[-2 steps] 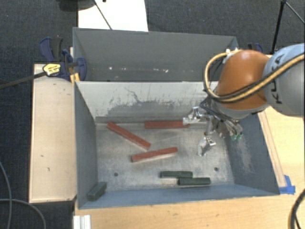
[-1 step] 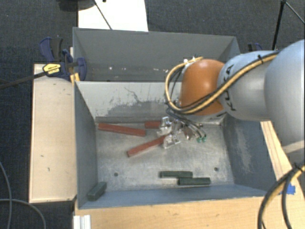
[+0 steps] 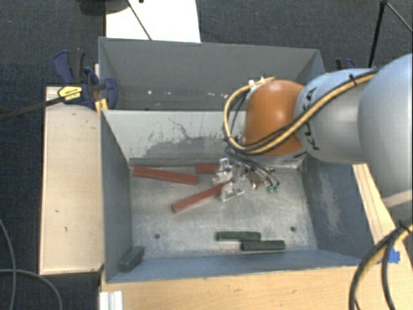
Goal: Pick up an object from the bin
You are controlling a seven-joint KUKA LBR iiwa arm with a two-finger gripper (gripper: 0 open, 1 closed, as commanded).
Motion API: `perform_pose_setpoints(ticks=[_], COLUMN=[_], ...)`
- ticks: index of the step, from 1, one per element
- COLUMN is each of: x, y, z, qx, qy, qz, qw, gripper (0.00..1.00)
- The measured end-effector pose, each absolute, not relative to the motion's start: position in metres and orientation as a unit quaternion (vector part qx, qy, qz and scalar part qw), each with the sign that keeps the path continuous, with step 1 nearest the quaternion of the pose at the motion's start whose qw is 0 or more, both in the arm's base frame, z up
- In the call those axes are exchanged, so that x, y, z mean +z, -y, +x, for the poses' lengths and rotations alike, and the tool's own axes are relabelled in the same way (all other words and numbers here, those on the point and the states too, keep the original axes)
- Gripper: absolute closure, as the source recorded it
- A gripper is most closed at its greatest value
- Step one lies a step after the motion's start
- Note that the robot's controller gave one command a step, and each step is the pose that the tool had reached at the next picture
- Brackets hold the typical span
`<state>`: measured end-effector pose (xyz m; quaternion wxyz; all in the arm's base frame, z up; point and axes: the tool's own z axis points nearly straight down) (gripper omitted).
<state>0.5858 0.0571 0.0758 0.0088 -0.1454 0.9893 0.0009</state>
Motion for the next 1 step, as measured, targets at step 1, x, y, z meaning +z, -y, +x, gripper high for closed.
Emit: perform_pose_setpoints(ticks=[1], x=[0.2787], y=[-0.0611], z=[0.5922], qx=[0.000], qy=[-0.990], qz=[-0.142], qw=[0.001], gripper=[1.00])
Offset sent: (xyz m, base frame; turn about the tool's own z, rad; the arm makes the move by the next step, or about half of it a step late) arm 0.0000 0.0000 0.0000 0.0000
